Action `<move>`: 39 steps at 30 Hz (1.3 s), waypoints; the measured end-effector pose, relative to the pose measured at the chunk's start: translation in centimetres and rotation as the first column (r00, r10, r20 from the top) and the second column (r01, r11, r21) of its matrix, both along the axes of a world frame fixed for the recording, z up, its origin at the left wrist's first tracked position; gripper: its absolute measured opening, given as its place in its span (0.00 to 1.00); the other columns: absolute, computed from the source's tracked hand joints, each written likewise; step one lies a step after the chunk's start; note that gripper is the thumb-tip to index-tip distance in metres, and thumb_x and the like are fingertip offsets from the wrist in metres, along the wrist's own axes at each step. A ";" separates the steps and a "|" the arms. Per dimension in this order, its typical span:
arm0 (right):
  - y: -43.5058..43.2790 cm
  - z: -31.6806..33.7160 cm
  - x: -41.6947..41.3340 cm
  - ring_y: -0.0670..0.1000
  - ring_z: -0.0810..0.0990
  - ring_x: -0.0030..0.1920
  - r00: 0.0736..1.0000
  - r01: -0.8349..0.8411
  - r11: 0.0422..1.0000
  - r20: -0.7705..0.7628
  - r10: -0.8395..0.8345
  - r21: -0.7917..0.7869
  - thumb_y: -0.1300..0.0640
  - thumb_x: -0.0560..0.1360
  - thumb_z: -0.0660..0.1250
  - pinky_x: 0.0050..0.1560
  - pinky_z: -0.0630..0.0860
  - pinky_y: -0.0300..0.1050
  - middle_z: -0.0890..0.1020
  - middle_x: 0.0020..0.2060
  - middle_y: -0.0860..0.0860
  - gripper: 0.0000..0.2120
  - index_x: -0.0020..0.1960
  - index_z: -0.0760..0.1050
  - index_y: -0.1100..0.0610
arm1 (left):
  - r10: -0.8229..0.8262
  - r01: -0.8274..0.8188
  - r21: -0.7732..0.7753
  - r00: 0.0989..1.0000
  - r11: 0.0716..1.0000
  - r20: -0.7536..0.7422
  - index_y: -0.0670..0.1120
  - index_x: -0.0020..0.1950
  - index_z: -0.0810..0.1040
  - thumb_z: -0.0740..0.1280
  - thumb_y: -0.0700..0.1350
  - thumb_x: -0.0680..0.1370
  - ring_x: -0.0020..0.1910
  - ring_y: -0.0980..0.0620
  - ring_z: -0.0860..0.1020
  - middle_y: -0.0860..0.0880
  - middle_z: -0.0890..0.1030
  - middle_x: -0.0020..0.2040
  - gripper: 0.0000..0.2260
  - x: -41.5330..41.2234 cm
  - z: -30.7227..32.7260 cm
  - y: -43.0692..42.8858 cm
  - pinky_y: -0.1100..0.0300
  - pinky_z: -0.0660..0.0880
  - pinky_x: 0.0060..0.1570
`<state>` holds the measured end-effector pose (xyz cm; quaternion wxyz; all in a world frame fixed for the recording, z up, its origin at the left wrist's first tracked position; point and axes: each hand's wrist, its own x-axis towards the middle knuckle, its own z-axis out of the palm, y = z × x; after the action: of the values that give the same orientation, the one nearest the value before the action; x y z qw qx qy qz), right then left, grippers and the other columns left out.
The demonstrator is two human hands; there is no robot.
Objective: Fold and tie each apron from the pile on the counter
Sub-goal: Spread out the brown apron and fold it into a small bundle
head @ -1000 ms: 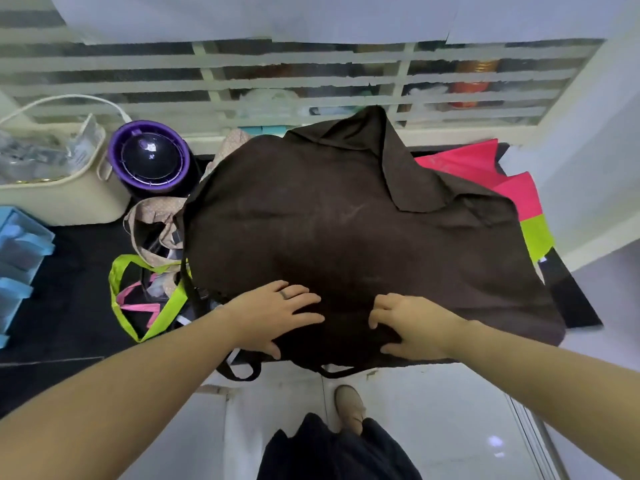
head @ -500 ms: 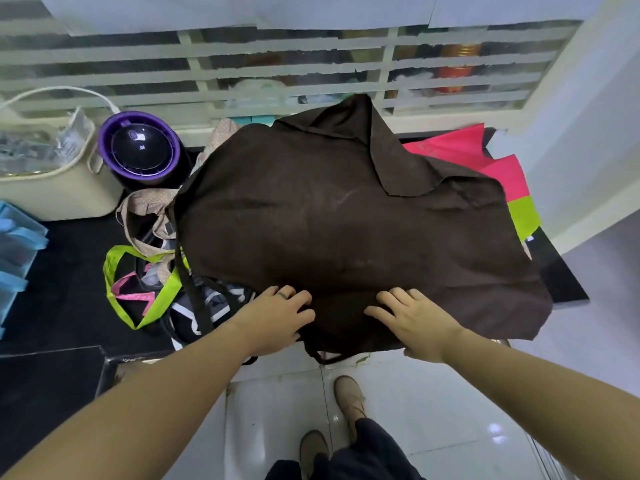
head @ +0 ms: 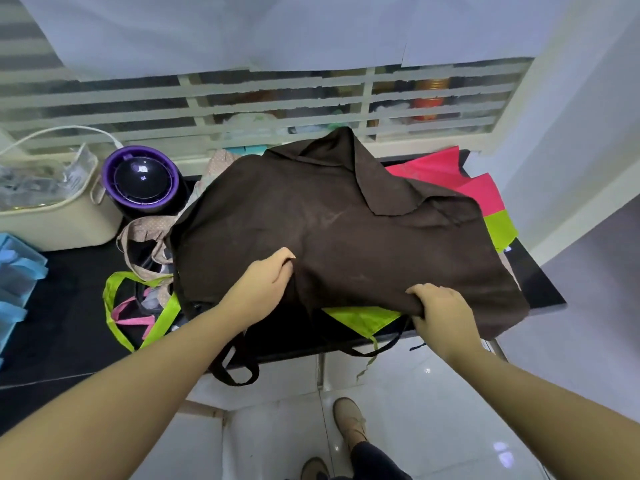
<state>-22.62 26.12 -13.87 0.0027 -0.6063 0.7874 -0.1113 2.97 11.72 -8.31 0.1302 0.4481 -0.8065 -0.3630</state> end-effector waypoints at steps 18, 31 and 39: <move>-10.2 6.6 -4.9 0.53 0.74 0.64 0.932 -0.202 0.854 0.362 0.017 0.480 0.65 0.77 0.59 0.59 0.67 0.38 0.77 0.63 0.54 0.18 0.66 0.74 0.58 | -0.016 0.013 0.112 0.999 0.994 0.032 0.46 0.46 0.77 0.57 0.44 0.83 0.44 0.57 0.76 0.54 0.79 0.43 0.11 -1.4 2.8 -5.3 0.69 0.69 0.45; -17.5 6.2 -10.5 0.59 0.56 0.75 0.938 0.019 0.936 0.319 -0.138 0.350 0.53 0.78 0.60 0.72 0.59 0.52 0.41 0.77 0.56 0.28 0.76 0.57 0.47 | 0.095 -0.105 -0.061 0.983 0.993 -0.156 0.52 0.46 0.74 0.56 0.46 0.83 0.40 0.49 0.78 0.47 0.80 0.39 0.10 -5.3 3.7 -11.0 0.54 0.72 0.43; -22.2 5.8 -16.4 0.57 0.59 0.74 0.930 0.135 0.931 0.281 -0.237 0.339 0.58 0.77 0.63 0.71 0.56 0.45 0.57 0.75 0.61 0.26 0.73 0.64 0.64 | 0.118 -0.118 -0.002 0.990 0.993 -0.077 0.50 0.48 0.76 0.56 0.46 0.83 0.45 0.54 0.78 0.51 0.81 0.44 0.10 -7.8 3.2 -14.7 0.58 0.73 0.50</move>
<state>-39.00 3.91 -8.05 0.2150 -0.4939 0.8387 -0.0804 -4.86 -2.99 -5.14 0.1838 0.4803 -0.7741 -0.3691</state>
